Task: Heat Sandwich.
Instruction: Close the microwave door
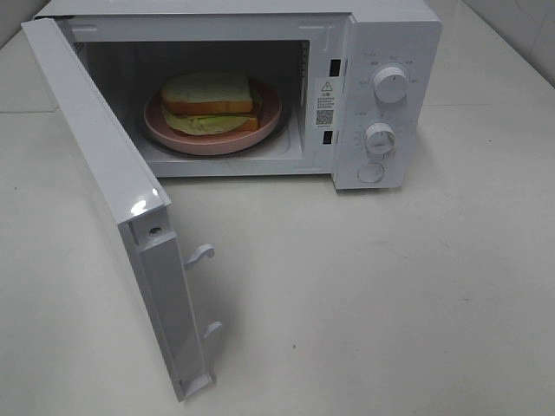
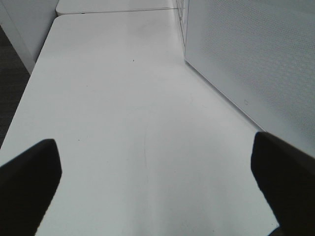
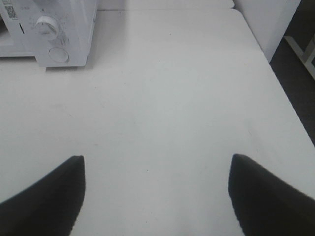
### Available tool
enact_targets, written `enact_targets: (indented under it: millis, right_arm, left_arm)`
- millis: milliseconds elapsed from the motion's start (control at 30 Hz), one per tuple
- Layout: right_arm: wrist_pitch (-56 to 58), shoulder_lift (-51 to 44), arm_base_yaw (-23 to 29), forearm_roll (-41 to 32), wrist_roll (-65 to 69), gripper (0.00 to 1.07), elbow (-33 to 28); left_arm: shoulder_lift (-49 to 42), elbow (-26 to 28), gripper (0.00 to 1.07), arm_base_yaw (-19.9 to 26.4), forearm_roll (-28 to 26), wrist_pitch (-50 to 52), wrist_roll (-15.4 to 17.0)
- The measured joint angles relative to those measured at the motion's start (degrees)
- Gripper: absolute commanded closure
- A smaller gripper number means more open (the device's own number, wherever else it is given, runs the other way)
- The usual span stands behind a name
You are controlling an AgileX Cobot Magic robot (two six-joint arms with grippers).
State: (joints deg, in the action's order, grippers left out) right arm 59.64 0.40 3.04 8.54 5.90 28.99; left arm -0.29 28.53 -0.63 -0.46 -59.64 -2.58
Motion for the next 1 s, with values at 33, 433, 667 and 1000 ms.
enact_targets:
  millis: [33, 433, 667, 1000]
  right_arm:
    - [0.0, -0.57, -0.57, -0.17, -0.06, 0.31, 0.0]
    - [0.0, -0.57, -0.74, -0.34, -0.34, 0.31, 0.0]
    - [0.0, -0.57, -0.74, -0.34, -0.34, 0.31, 0.0]
    - [0.0, -0.57, -0.74, -0.34, -0.4, 0.31, 0.0]
  left_arm:
    - [0.0, 0.0, 0.02, 0.0, 0.0, 0.0, 0.0]
    - [0.0, 0.0, 0.02, 0.0, 0.0, 0.0, 0.0]
    - [0.0, 0.0, 0.02, 0.0, 0.0, 0.0, 0.0]
    - [0.0, 0.0, 0.02, 0.0, 0.0, 0.0, 0.0]
